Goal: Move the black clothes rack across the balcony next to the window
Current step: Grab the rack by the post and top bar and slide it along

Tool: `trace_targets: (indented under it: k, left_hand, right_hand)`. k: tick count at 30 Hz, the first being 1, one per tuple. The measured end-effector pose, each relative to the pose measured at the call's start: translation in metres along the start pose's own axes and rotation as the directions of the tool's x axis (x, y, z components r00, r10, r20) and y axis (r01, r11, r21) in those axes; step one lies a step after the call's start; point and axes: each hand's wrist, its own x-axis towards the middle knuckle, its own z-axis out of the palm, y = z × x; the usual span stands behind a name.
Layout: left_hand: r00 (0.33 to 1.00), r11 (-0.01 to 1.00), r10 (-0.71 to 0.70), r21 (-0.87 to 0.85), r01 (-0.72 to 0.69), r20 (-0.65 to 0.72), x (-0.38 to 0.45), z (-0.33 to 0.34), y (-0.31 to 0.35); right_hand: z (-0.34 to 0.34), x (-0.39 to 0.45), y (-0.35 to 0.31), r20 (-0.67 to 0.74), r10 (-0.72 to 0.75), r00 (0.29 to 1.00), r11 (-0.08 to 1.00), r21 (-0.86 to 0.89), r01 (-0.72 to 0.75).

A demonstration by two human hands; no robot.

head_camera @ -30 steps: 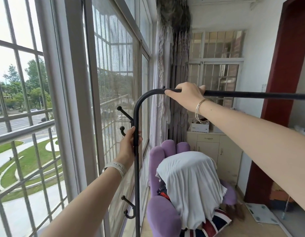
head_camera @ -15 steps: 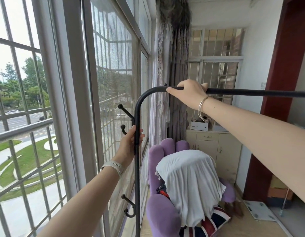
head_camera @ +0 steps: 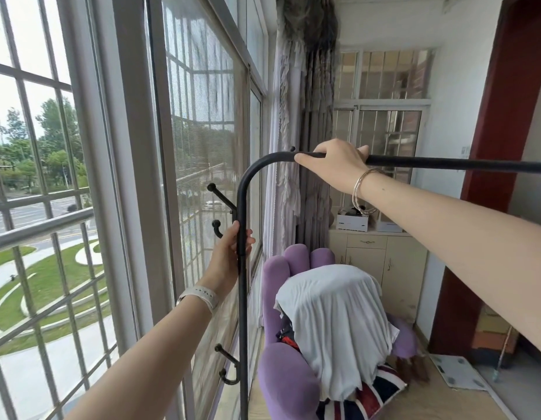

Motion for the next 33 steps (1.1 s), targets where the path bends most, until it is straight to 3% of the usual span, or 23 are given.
trace_targets:
  k: [10, 33]
  left_hand:
    - [1.000, 0.998, -0.017, 0.060, 0.017, -0.006, -0.004, 0.007, -0.002]
    - [0.999, 1.000, -0.015, 0.004, 0.015, -0.044, -0.008, 0.013, -0.005]
  right_hand:
    - [-0.005, -0.002, 0.009, -0.004, -0.026, 1.000, 1.000, 0.007, 0.026]
    - [0.003, -0.001, 0.016, -0.014, -0.050, 0.999, 0.999, -0.015, 0.050]
